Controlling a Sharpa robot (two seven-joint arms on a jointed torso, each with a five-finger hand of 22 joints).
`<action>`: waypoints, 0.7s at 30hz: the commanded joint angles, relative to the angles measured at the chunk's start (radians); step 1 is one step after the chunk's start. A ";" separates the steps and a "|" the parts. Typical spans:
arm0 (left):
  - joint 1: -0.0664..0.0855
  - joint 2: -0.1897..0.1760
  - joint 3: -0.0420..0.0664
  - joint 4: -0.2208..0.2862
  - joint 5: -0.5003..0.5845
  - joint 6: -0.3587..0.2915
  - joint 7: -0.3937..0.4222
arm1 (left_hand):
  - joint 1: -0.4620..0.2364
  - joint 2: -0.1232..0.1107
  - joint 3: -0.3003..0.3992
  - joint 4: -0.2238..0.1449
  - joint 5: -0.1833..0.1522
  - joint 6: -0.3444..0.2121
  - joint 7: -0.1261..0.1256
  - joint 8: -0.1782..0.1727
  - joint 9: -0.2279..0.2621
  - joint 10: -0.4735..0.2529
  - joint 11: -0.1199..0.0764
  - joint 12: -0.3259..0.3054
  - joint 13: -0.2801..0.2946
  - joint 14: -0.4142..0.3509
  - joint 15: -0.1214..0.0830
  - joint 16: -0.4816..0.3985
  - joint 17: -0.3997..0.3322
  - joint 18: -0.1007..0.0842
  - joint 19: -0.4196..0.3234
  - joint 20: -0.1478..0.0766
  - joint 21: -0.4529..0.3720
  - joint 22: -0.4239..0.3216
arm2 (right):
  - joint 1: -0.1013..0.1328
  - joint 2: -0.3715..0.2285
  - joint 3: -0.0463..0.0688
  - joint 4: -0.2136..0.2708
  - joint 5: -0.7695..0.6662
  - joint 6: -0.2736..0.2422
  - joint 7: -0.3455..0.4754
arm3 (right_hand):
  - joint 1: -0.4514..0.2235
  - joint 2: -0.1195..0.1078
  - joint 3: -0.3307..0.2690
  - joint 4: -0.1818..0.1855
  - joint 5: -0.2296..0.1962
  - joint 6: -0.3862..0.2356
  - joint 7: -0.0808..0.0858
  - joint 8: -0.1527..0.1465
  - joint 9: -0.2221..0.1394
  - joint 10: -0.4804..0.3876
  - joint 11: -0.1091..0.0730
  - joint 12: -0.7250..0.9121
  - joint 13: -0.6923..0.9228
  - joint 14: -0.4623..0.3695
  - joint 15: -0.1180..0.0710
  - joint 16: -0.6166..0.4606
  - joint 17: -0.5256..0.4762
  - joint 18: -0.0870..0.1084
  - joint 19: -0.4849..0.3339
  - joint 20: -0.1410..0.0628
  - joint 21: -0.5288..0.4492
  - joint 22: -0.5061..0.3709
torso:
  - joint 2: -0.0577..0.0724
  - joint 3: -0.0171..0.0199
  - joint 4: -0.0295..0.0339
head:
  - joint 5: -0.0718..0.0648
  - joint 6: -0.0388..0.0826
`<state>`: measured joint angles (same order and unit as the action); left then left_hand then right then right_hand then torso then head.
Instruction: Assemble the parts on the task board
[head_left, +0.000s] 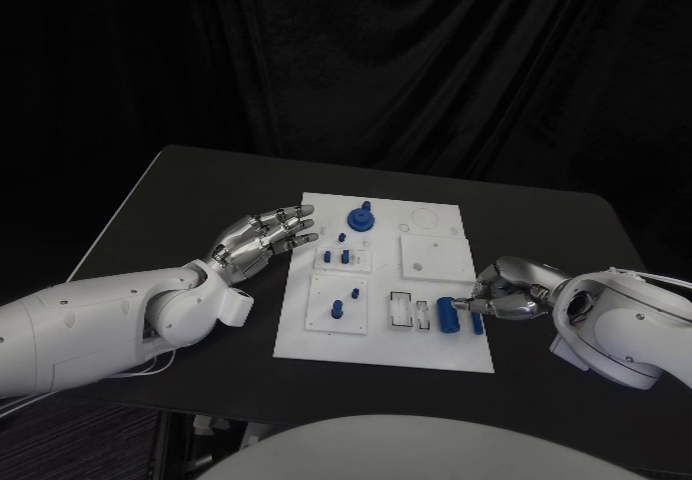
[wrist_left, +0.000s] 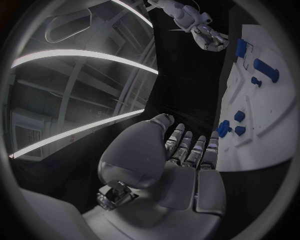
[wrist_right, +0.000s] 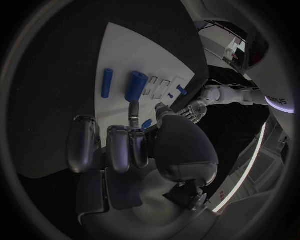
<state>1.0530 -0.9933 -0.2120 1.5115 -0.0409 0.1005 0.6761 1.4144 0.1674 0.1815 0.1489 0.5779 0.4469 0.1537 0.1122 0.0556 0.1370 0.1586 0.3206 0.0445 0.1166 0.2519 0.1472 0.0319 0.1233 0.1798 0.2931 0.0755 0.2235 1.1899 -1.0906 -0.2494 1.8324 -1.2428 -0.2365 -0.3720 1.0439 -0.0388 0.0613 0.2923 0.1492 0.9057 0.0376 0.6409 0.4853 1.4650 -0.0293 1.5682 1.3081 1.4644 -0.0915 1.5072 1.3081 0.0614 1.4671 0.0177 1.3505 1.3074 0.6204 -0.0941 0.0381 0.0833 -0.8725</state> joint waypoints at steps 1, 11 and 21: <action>-0.001 0.001 0.001 -0.001 -0.005 0.011 0.027 | 0.001 0.005 0.004 0.000 0.005 0.007 0.003 0.007 0.001 0.006 -0.001 0.004 0.002 0.008 0.001 0.004 0.002 -0.019 0.004 0.000 0.007 0.001 | -0.004 0.010 0.000 -0.009 -0.061 0.053 -0.097 | -0.018 -0.001 0.007 0.000 -0.007 -0.004 -0.005 0.004 0.009 0.106 -0.008 0.003 0.263 0.080 -0.007 -0.001 0.131 -0.017 0.053 -0.007 0.007 0.206 | 0.000 -0.0003 0.0005 | -0.003 0.000; -0.001 0.001 0.001 -0.005 -0.005 0.015 0.018 | 0.001 0.007 0.009 0.001 0.007 0.009 0.004 0.007 0.001 0.009 0.002 0.008 0.002 0.008 0.002 0.004 0.002 -0.020 0.005 0.000 0.007 0.000 | -0.013 0.051 0.000 -0.046 -0.070 0.061 -0.104 | -0.035 0.003 0.011 0.000 -0.013 -0.010 -0.004 0.005 0.017 0.106 -0.008 0.003 0.263 0.078 -0.007 -0.007 0.121 -0.016 0.051 -0.007 0.005 0.204 | 0.001 -0.0011 0.0010 | 0.003 0.000; -0.004 0.005 0.001 -0.015 -0.005 0.021 0.014 | 0.001 0.007 0.010 0.001 0.007 0.008 0.005 0.007 0.001 0.011 0.003 0.009 0.003 0.008 0.001 0.004 0.002 -0.020 0.006 0.000 0.007 0.001 | -0.021 0.085 0.001 -0.081 -0.071 0.066 -0.089 | -0.038 0.006 0.017 -0.003 -0.022 -0.008 -0.006 0.010 0.026 0.106 -0.009 0.003 0.263 0.084 -0.008 0.006 0.146 -0.021 0.057 -0.008 0.032 0.211 | 0.000 -0.0012 0.0011 | 0.003 0.000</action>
<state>1.0512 -0.9900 -0.2120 1.4959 -0.0422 0.1059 0.6756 1.4144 0.1674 0.1869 0.1489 0.5778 0.4504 0.1572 0.1161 0.0556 0.1400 0.1615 0.3251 0.0457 0.1166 0.2519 0.1470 0.0325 0.1233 0.1797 0.2930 0.0792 0.2235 1.1725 -1.0071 -0.2490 1.7539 -1.3018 -0.1901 -0.4460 1.0129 -0.0368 0.0721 0.2869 0.1309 0.9004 0.0325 0.6458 0.5108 1.4669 -0.0341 1.5682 1.3079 1.4639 -0.0919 1.5107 1.3079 0.0461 1.4671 0.0178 1.3779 1.3074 0.6210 -0.0952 0.0394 0.0859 -0.8725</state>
